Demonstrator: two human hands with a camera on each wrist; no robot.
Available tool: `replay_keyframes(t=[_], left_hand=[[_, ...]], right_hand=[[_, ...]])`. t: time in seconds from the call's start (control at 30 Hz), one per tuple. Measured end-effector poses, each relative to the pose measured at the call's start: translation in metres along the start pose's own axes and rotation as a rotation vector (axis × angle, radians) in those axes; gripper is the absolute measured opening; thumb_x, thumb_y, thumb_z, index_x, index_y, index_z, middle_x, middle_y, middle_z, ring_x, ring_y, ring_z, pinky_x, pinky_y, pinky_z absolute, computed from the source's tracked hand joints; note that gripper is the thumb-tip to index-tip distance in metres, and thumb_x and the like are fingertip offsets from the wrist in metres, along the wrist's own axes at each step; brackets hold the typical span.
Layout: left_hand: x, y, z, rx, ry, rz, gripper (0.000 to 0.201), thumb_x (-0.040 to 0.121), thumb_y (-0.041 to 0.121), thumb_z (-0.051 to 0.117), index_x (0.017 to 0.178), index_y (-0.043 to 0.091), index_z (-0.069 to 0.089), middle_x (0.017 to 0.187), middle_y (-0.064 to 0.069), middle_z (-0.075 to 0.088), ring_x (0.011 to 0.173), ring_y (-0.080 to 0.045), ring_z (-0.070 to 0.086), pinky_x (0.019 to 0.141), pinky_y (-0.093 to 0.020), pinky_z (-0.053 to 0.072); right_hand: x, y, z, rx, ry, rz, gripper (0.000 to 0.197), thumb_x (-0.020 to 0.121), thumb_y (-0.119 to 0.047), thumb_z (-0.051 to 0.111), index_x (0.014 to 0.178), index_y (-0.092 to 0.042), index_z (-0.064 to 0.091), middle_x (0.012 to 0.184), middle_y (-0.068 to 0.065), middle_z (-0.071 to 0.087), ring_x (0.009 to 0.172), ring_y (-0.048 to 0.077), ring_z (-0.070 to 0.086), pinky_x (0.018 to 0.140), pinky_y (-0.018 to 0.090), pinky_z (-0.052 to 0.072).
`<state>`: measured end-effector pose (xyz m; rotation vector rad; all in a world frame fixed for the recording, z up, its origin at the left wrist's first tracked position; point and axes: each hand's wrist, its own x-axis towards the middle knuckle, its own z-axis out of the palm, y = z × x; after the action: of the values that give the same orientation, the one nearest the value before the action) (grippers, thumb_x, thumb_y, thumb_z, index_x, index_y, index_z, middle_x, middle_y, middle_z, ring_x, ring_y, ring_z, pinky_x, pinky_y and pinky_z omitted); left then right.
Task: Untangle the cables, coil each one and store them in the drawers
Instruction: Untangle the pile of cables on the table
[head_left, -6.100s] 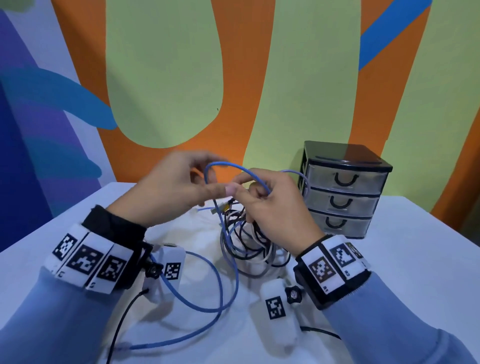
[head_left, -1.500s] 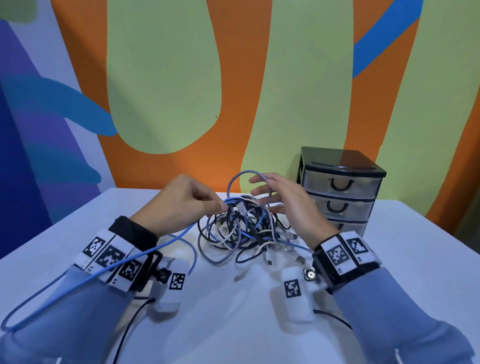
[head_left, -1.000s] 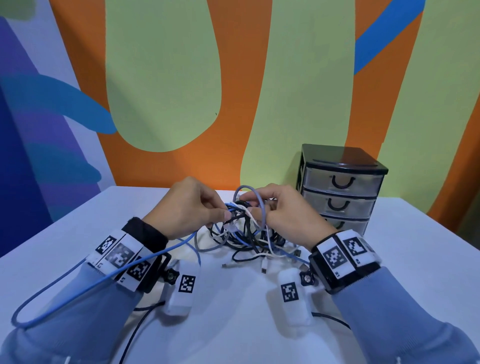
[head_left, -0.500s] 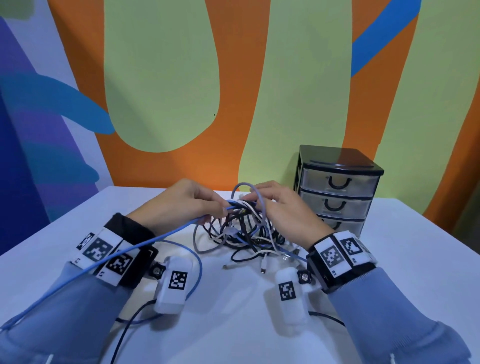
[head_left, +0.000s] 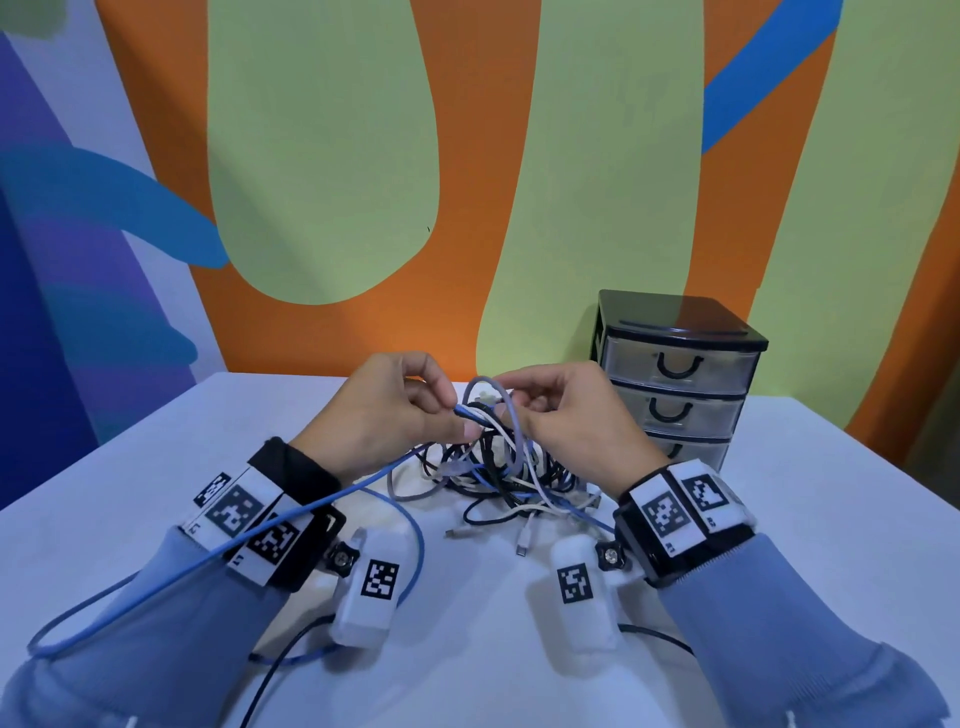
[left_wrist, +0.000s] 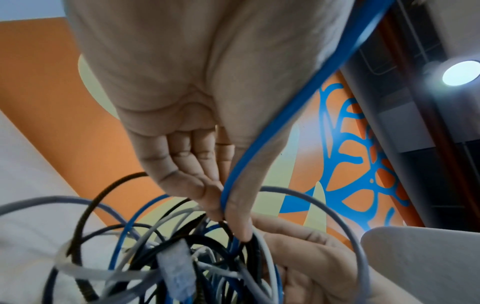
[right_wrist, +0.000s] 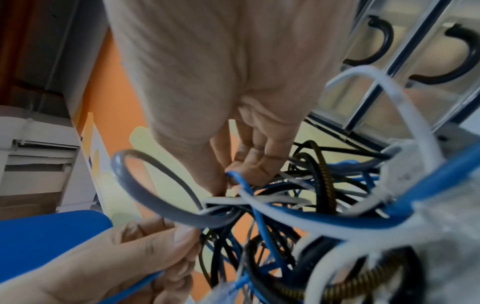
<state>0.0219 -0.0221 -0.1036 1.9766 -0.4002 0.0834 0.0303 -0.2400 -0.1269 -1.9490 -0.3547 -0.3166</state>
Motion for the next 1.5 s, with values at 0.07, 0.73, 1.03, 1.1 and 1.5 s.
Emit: replay_keyframes(t=[0.07, 0.73, 1.03, 1.1, 1.5], left_hand=[[-0.001, 0.002, 0.0, 0.001, -0.023, 0.01, 0.038, 0.073, 0.01, 0.097, 0.095, 0.002, 0.066, 0.075, -0.011, 0.077, 0.067, -0.019, 0.069, 0.079, -0.043, 0.055], [-0.005, 0.004, -0.006, 0.182, -0.025, -0.026, 0.041, 0.067, 0.023, 0.101, 0.081, 0.003, 0.068, 0.065, -0.009, 0.074, 0.056, -0.016, 0.063, 0.064, -0.027, 0.049], [-0.013, 0.016, -0.019, 0.26, -0.296, -0.155, 0.02, 0.09, 0.026, 0.084, 0.092, 0.006, 0.078, 0.083, -0.01, 0.081, 0.067, -0.016, 0.065, 0.072, -0.027, 0.05], [-0.013, 0.017, -0.024, 0.211, -0.331, -0.163, 0.013, 0.092, 0.015, 0.08, 0.103, 0.008, 0.079, 0.089, -0.012, 0.081, 0.071, -0.015, 0.067, 0.076, -0.028, 0.052], [-0.002, -0.007, -0.011, 0.078, -0.173, 0.093, 0.014, 0.101, 0.018, 0.071, 0.098, 0.014, 0.085, 0.091, -0.008, 0.082, 0.064, -0.016, 0.066, 0.064, -0.026, 0.046]], right_hand=[[0.001, 0.001, 0.0, -0.067, -0.031, 0.025, 0.013, 0.092, -0.027, 0.077, 0.102, -0.023, 0.083, 0.068, 0.0, 0.069, 0.06, 0.01, 0.051, 0.063, 0.031, 0.046], [-0.009, -0.01, -0.009, -0.012, -0.248, 0.187, 0.016, 0.101, -0.002, 0.064, 0.114, -0.001, 0.074, 0.089, 0.011, 0.068, 0.063, 0.013, 0.07, 0.065, 0.025, 0.061], [-0.015, -0.02, -0.004, -0.272, -0.142, 0.05, 0.015, 0.103, -0.013, 0.062, 0.093, -0.011, 0.073, 0.084, 0.012, 0.075, 0.055, 0.023, 0.072, 0.049, 0.022, 0.054], [-0.016, -0.022, -0.006, -0.236, -0.059, 0.041, 0.015, 0.106, -0.015, 0.057, 0.099, -0.012, 0.07, 0.087, 0.009, 0.074, 0.053, 0.024, 0.072, 0.046, 0.023, 0.054], [-0.016, -0.031, -0.014, -0.445, 0.037, -0.254, 0.015, 0.092, -0.042, 0.074, 0.086, -0.03, 0.081, 0.075, -0.02, 0.072, 0.069, 0.0, 0.062, 0.065, 0.027, 0.05]])
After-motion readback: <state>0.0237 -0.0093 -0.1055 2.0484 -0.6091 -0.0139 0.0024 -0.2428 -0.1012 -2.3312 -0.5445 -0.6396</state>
